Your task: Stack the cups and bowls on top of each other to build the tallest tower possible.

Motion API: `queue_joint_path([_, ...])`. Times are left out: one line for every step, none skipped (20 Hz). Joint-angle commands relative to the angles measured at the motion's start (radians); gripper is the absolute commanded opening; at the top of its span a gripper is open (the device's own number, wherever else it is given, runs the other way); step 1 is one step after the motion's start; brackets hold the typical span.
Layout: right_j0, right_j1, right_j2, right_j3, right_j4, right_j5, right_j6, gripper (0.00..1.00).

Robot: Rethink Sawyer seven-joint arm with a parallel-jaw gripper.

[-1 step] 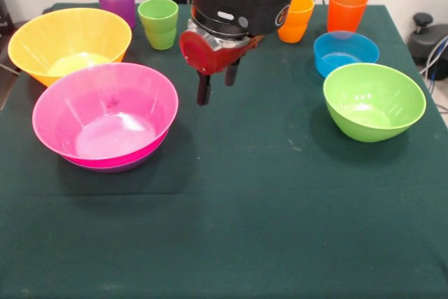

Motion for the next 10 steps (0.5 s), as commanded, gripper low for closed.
queue_joint_path([0.009, 0.001, 0.104, -0.001, -0.023, 0.083, 0.132, 1.0])
queue_joint_path([0.007, -0.003, 0.108, 0.009, -0.024, 0.076, 0.121, 1.0])
queue_joint_path([0.005, -0.009, 0.112, 0.018, -0.022, 0.071, 0.115, 1.0])
queue_joint_path([0.008, -0.021, 0.112, 0.043, -0.016, 0.061, 0.119, 1.0])
queue_joint_path([0.009, -0.022, 0.112, 0.047, -0.012, 0.062, 0.128, 1.0])
queue_joint_path([0.014, -0.041, 0.114, 0.078, -0.006, 0.053, 0.126, 1.0])
queue_joint_path([0.016, -0.043, 0.115, 0.083, 0.0, 0.054, 0.138, 1.0])
queue_joint_path([0.022, -0.054, 0.117, 0.101, 0.003, 0.048, 0.137, 1.0])
queue_joint_path([0.026, -0.053, 0.121, 0.108, 0.011, 0.039, 0.149, 1.0])
queue_joint_path([0.04, -0.054, 0.119, 0.115, 0.012, 0.034, 0.159, 1.0])
